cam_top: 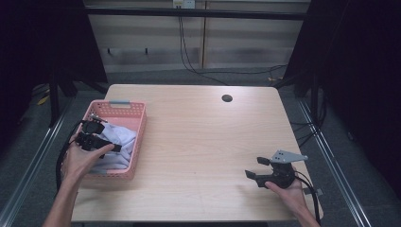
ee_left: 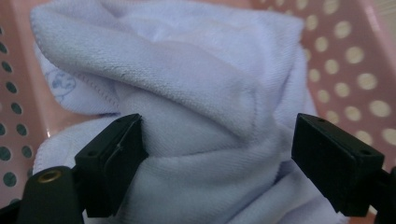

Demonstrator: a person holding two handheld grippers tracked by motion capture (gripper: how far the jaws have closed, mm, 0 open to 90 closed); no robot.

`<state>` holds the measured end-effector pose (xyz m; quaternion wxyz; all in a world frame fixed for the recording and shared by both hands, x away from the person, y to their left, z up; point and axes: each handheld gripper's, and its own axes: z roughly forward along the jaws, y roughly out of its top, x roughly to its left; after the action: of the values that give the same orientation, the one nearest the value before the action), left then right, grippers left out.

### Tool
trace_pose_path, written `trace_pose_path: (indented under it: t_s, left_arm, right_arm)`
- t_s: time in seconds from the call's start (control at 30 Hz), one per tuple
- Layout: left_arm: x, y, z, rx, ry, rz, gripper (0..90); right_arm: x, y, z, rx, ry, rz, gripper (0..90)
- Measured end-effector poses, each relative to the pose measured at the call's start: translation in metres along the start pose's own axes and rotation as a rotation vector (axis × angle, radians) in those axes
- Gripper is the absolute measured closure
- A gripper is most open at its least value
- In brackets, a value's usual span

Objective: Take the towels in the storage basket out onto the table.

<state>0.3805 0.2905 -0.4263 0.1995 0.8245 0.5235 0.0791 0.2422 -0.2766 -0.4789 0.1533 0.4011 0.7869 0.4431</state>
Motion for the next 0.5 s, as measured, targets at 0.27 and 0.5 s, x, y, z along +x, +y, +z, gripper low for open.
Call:
trace_pose_path:
  t_s: [0.27,0.5]
  left_arm:
    - [0.003,0.005,0.009,0.065,-0.012,-0.011,15.0]
    - [0.004,0.007,0.025,0.165,-0.075,-0.034,0.0]
  right_arm:
    - [0.000,0.000,0.000,0.007,-0.002,-0.009,24.7]
    - [0.002,0.000,0.001,0.018,0.014,-0.015,25.1]
